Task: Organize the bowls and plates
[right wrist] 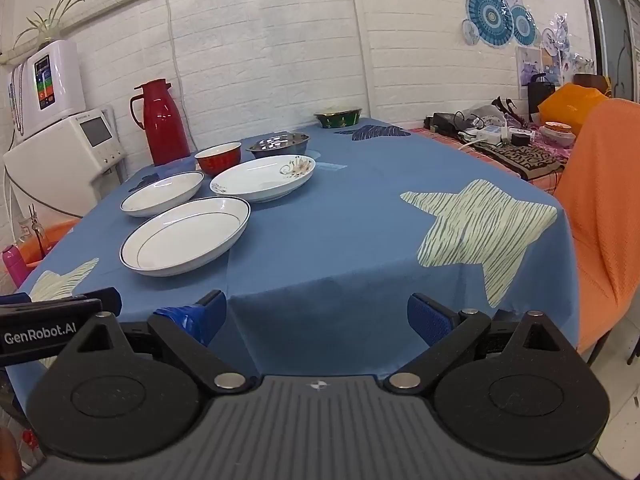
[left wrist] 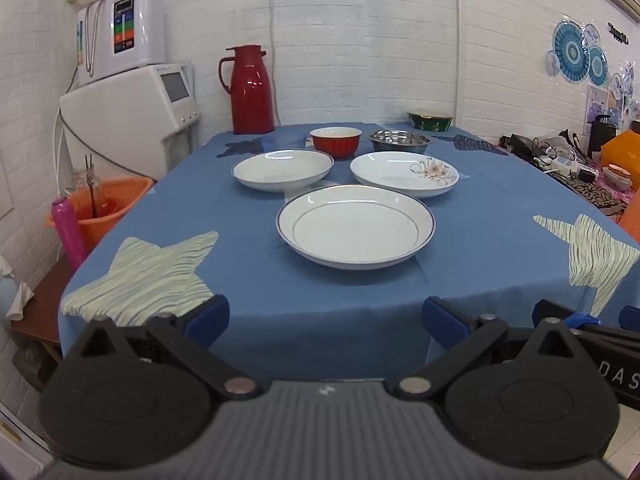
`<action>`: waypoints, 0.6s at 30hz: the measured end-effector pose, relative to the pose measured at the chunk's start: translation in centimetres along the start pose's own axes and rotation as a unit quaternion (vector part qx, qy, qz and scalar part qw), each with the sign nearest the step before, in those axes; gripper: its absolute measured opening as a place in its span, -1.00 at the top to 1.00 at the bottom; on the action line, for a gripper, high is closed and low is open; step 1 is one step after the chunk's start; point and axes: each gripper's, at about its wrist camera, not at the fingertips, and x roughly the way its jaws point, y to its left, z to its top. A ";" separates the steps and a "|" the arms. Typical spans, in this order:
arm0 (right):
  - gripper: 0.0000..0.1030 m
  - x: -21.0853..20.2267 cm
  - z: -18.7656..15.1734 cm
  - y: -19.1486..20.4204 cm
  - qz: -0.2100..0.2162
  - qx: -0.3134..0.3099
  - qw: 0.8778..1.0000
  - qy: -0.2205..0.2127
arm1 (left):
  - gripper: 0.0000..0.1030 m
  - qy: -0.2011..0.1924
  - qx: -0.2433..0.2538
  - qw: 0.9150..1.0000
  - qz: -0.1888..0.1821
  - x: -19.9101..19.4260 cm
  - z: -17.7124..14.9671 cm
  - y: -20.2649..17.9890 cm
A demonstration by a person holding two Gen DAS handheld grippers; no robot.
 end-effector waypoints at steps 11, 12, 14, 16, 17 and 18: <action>-0.65 0.0 0.1 -0.2 0.007 0.006 1.000 0.006 | -0.98 0.003 -0.004 1.000 0.000 0.1 -0.1 0.1; -0.65 0.0 0.0 -0.2 0.008 0.006 1.000 0.006 | -0.98 0.004 -0.004 1.000 0.000 0.1 -0.2 0.1; -0.65 0.0 0.0 -0.2 0.009 0.007 1.000 0.007 | -0.98 0.006 -0.004 1.000 0.000 0.2 -0.1 0.1; -0.65 0.0 0.0 -0.2 0.010 0.008 1.000 0.007 | -0.98 0.007 -0.005 1.000 0.000 0.2 0.0 0.1; -0.65 0.0 0.0 -0.2 0.010 0.008 1.000 0.008 | -0.98 0.007 -0.005 1.000 0.000 0.2 -0.1 0.1; -0.65 0.1 0.0 -0.2 0.010 0.008 1.000 0.008 | -0.98 0.008 -0.006 1.000 -0.001 0.2 0.0 0.1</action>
